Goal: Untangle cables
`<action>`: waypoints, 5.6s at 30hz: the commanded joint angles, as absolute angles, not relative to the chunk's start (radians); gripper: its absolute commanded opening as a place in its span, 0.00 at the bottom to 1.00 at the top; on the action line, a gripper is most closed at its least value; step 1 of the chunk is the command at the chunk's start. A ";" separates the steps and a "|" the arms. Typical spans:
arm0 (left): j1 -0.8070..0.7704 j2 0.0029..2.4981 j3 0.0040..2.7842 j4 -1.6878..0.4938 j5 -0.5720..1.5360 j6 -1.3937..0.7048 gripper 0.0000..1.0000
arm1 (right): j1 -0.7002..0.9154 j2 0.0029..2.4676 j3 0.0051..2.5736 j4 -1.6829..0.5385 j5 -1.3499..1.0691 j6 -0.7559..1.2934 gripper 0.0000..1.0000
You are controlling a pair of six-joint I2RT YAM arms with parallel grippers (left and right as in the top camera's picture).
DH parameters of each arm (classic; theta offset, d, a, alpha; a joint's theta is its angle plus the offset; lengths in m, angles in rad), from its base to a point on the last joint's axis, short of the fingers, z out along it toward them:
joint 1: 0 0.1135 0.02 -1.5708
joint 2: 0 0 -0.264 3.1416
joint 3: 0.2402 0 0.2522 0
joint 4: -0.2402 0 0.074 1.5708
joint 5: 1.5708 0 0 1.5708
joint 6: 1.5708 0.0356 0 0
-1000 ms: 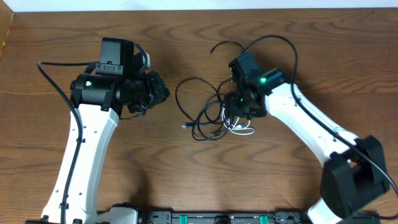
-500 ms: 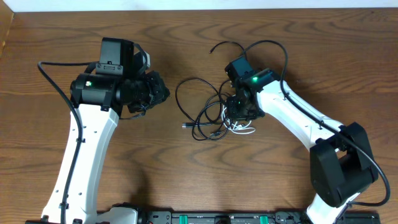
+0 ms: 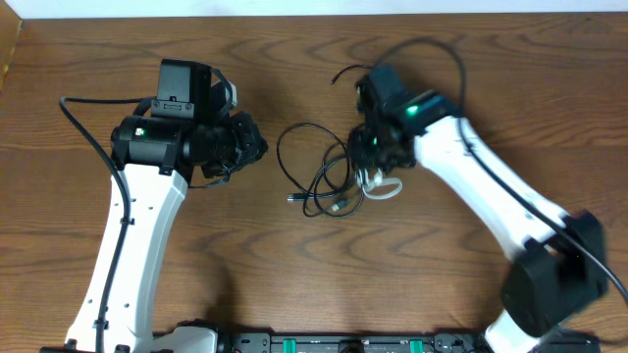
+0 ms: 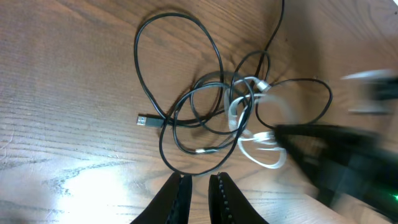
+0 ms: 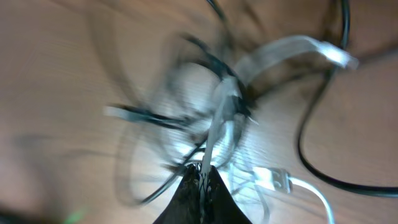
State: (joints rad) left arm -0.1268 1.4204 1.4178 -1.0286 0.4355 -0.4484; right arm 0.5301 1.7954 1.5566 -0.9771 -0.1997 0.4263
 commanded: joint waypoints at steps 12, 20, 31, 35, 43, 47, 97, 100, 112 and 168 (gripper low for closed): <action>-0.128 1.425 1.415 -1.031 0.433 -0.450 0.17 | 0.538 1.473 1.757 -0.916 0.011 0.370 0.02; -0.128 1.425 1.415 -1.031 0.434 -0.450 0.17 | 0.534 1.483 1.758 -0.819 -0.403 0.388 0.01; -0.128 1.425 1.415 -1.031 0.434 -0.450 0.17 | 0.582 1.574 1.697 -0.931 0.030 0.392 0.01; -0.128 1.425 1.415 -1.031 0.434 -0.450 0.17 | 0.568 1.575 1.716 -0.873 -0.226 0.392 0.01; -0.128 1.425 1.415 -1.032 0.433 -0.446 0.17 | 0.456 1.471 1.959 -0.817 -0.454 0.409 0.01; -0.128 1.425 1.415 -1.031 0.433 -0.446 0.17 | 0.441 1.409 1.971 -0.868 -0.385 0.310 0.01; -0.218 1.551 1.415 -0.974 0.538 -0.405 0.56 | 0.484 1.486 1.771 -0.521 -0.800 0.677 0.02; -0.218 1.571 1.415 -0.975 0.456 -0.405 0.52 | 0.472 1.476 1.771 -0.524 -0.801 0.676 0.02; -0.218 1.575 1.415 -1.016 0.261 -0.472 0.52 | 0.366 1.411 1.771 -0.684 -0.654 0.536 0.02; -0.218 1.575 1.415 -0.977 0.447 -0.492 0.53 | 0.422 1.760 1.879 -0.994 -0.567 0.146 0.01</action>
State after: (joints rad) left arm -0.2195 1.5803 1.4178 -0.9775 0.3847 -0.4946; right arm 0.4118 1.8736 1.8507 -0.9936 -0.4774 0.1192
